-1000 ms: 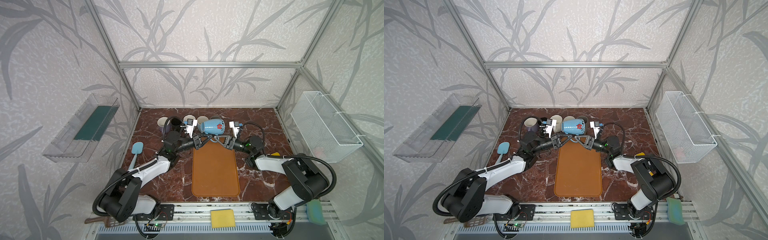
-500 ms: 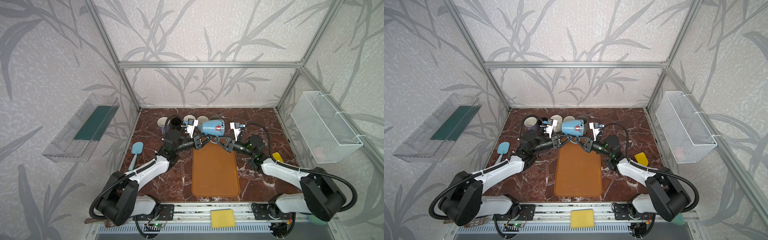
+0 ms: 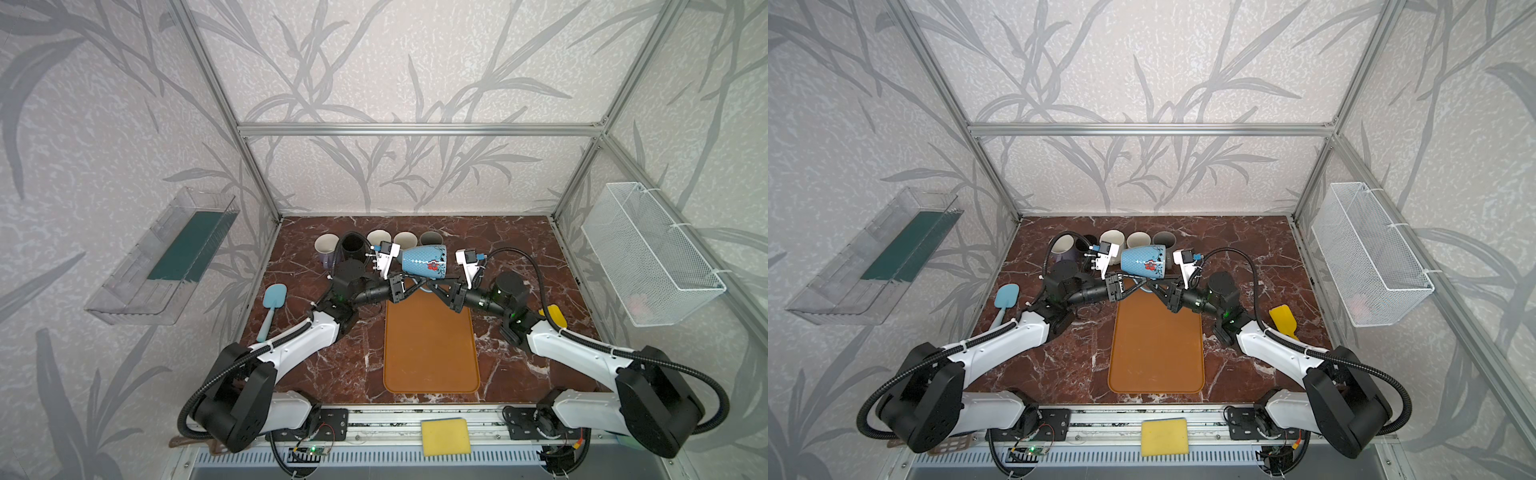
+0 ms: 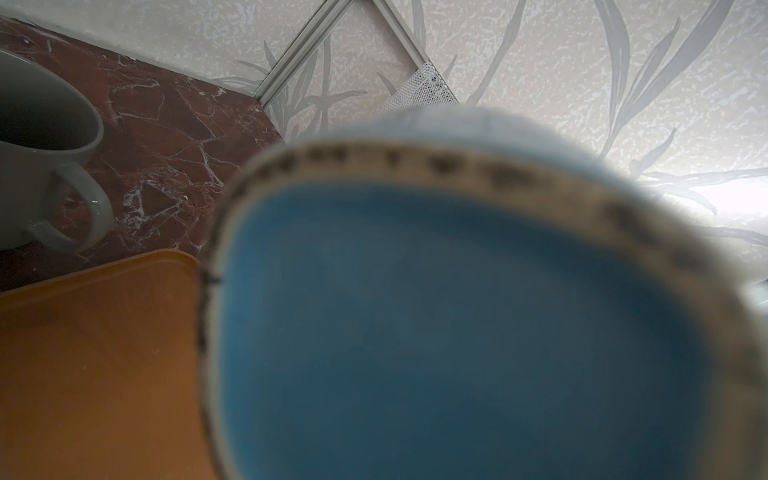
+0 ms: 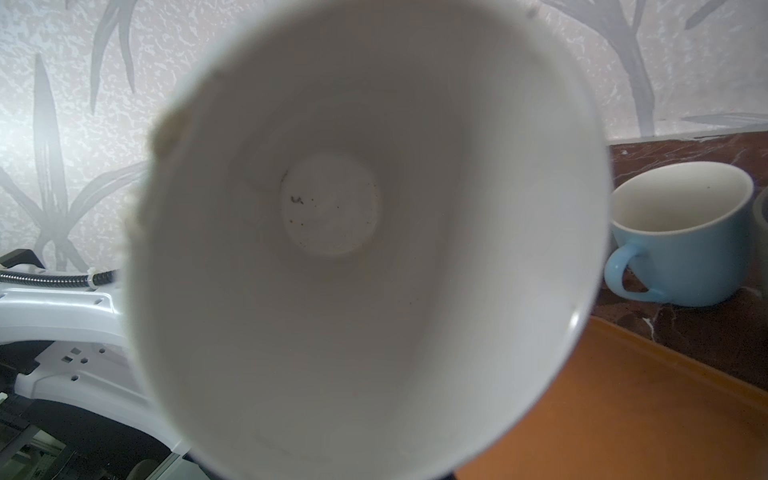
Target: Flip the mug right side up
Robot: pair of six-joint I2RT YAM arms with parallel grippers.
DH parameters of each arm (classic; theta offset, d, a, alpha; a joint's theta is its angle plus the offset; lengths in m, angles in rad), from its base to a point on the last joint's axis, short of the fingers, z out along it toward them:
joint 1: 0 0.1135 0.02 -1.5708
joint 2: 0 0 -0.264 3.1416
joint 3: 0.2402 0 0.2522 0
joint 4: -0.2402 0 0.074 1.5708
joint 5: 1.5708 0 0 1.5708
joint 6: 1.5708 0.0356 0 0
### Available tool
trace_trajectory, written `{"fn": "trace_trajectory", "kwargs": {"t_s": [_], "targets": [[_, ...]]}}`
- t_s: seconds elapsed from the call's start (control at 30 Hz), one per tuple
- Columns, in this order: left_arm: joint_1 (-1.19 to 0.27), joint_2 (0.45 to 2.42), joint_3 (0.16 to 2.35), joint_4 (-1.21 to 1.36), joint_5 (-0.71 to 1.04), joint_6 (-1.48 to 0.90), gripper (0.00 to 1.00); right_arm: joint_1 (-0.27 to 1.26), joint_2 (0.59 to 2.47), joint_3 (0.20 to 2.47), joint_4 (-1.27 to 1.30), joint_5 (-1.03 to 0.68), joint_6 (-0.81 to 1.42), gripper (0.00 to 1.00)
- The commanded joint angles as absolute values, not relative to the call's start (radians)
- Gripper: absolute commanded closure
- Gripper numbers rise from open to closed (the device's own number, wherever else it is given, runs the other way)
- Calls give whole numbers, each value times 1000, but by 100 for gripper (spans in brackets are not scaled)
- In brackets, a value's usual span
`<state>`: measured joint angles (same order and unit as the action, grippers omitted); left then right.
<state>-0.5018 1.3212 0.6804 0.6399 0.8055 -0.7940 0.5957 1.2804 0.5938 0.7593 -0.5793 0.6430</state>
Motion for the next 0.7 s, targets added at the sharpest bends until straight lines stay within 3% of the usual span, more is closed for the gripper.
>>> {"fn": "trace_trajectory", "kwargs": {"t_s": [0.0, 0.17, 0.67], "targets": [[-505, 1301, 695, 631, 787, -700, 100, 615, 1265, 625, 872, -617, 711, 100], [-505, 1301, 689, 649, 799, -705, 100, 616, 1301, 613, 980, -618, 789, 88], [-507, 1312, 666, 779, 867, -763, 100, 615, 1332, 589, 1131, -558, 889, 75]]}}
